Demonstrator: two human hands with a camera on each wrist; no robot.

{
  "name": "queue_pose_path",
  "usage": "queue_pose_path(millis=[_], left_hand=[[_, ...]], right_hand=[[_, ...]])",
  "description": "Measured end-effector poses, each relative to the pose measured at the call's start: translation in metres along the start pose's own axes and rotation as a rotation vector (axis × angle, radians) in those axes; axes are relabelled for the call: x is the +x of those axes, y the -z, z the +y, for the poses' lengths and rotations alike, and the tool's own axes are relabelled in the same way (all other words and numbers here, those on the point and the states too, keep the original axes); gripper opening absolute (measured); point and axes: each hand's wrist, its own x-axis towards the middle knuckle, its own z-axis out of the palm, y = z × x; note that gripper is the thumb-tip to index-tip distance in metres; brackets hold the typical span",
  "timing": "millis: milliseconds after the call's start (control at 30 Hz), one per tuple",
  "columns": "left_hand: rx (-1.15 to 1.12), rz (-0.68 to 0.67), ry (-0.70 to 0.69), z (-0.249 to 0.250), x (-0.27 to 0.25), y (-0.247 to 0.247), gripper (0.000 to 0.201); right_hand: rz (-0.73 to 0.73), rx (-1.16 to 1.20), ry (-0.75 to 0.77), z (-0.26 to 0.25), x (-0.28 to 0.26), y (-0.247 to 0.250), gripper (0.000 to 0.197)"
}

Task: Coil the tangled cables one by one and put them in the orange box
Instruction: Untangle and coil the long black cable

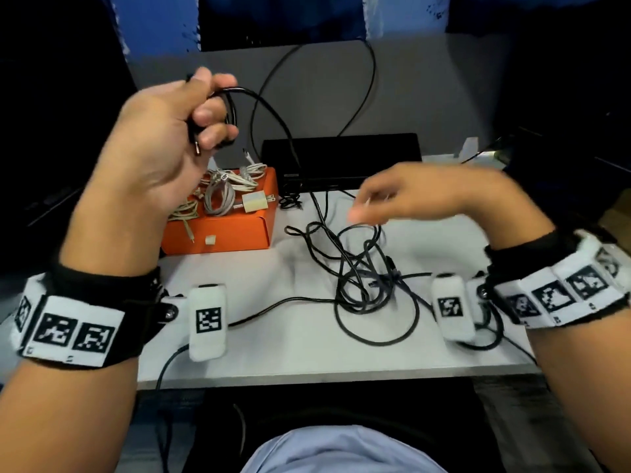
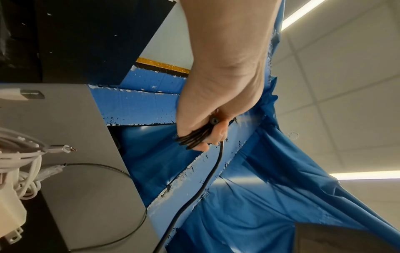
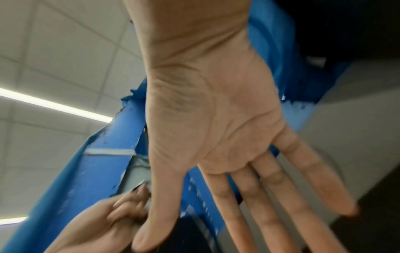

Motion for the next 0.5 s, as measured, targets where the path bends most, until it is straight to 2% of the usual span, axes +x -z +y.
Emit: queue_pose_path(millis=[67,100,200,267,400,500], left_hand=[[0.011,0.010,0.009,0.000,-0.002,-0.003,0.024],[0.006,0.019,0.014,0.001,-0.002,-0.002,0.024],[-0.030,0.027,0.021,0.004,-0.002,0.005,0.023],[-0.031,0.029,0.018,0.006,-0.003,0.008,0.023],[-0.030,0.022,0.029,0.004,-0.002,0.009,0.024],[-0.131,0.032,0.074,0.005,0.002,0.012,0.022]], right_hand=[[-0.190,-0.100,-0.006,-0.016,0.011,-0.030,0.074],[-0.256,-0.149,-0.030,-0.019,0.017,-0.043,0.070],[-0.305,-0.155,-0.080,-0.012,0.030,-0.061,0.033],[-0.225,-0.229,-0.106,0.004,0.032,-0.049,0.018],[0.011,-0.285,-0.188,0.041,0.023,-0.006,0.021],[0.200,-0.232,-0.237,0.066,0.012,0.018,0.018]])
